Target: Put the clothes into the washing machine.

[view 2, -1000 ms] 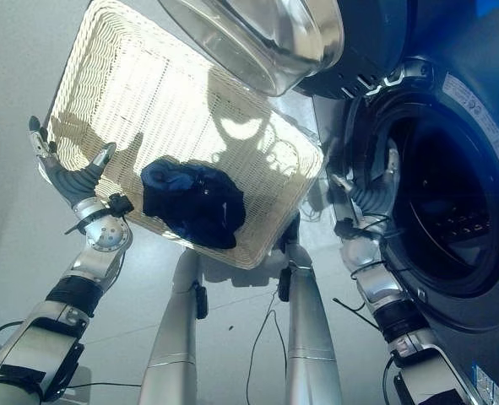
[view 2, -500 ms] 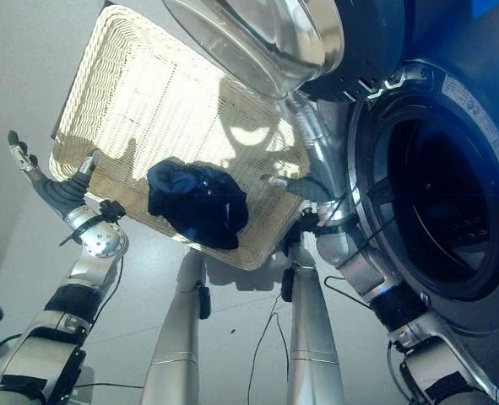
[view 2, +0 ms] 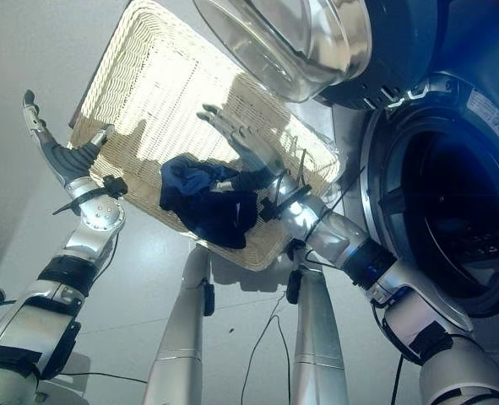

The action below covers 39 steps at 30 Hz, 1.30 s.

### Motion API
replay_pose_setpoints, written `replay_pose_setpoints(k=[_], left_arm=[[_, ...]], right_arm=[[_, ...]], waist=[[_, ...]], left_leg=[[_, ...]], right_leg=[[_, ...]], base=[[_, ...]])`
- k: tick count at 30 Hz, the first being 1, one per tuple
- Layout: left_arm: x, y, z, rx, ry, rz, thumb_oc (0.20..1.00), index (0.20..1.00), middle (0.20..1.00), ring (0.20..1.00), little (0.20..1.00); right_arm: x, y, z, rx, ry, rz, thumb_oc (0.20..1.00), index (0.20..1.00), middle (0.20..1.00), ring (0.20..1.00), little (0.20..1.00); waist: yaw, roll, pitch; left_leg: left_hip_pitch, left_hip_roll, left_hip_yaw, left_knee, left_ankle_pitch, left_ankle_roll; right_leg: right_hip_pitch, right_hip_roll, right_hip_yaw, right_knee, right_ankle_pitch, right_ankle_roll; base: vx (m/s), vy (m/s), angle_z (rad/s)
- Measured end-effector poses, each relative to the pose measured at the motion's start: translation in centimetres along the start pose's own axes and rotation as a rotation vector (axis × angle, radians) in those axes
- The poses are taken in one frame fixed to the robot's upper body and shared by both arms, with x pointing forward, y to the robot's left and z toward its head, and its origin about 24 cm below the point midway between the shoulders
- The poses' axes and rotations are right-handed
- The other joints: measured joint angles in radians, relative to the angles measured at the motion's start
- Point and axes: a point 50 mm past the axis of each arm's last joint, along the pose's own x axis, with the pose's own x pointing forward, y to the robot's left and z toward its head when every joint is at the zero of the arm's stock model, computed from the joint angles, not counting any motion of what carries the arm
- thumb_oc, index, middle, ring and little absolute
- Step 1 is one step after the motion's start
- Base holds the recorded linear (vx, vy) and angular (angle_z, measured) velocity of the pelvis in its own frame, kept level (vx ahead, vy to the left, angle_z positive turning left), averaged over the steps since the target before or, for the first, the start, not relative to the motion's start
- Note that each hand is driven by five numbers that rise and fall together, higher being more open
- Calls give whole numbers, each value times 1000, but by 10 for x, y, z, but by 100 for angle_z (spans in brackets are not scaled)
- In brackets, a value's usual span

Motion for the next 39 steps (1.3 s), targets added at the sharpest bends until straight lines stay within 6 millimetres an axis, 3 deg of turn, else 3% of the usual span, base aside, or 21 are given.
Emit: replay_pose_setpoints(k=[7, 15, 25, 30, 39], left_arm=[[3, -9, 3, -23, 17, -40, 1000, 1000, 1000, 1000, 1000], [3, -18, 10, -51, 6, -72, 1000, 1000, 1000, 1000, 1000], [-4, -24, 10, -48, 5, -101, 1000, 1000, 1000, 1000, 1000], [-7, -26, 10, -56, 10, -106, 1000, 1000, 1000, 1000, 1000], [-9, -28, 11, -67, 9, -110, 1000, 1000, 1000, 1000, 1000]], right_arm=[[-1, 27, -28, -59, 209, 151, 1000, 1000, 1000, 1000, 1000], [-15, 40, -59, -131, 383, 323, 1000, 1000, 1000, 1000, 1000], [-12, 45, -46, -132, 257, 412, 1000, 1000, 1000, 1000, 1000], [-8, 47, -30, -111, 164, 409, 1000, 1000, 1000, 1000, 1000], [-8, 51, -20, -101, 97, 395, 1000, 1000, 1000, 1000, 1000]], waist=[[6, 1, 0], [26, 5, -2], [28, 7, -2], [26, 7, -2], [26, 7, -2]], left_leg=[[-2, -4, -24, 3, 4, -5], [-3, -7, -41, 3, 11, -9], [-5, -6, -50, 1, 8, -14], [-8, -6, -51, 1, 8, -15], [-16, -7, -51, 3, 8, -16]], right_leg=[[8, -8, -20, 13, -6, -5], [9, -14, -35, 27, -13, -9], [6, -14, -42, 37, -25, -12], [2, -15, -43, 40, -29, -13], [-7, -15, -43, 47, -34, -13]], base=[[5, -31, 7], [4, -6, 3], [3, -4, 1], [0, 0, 0], [0, 0, 0]])
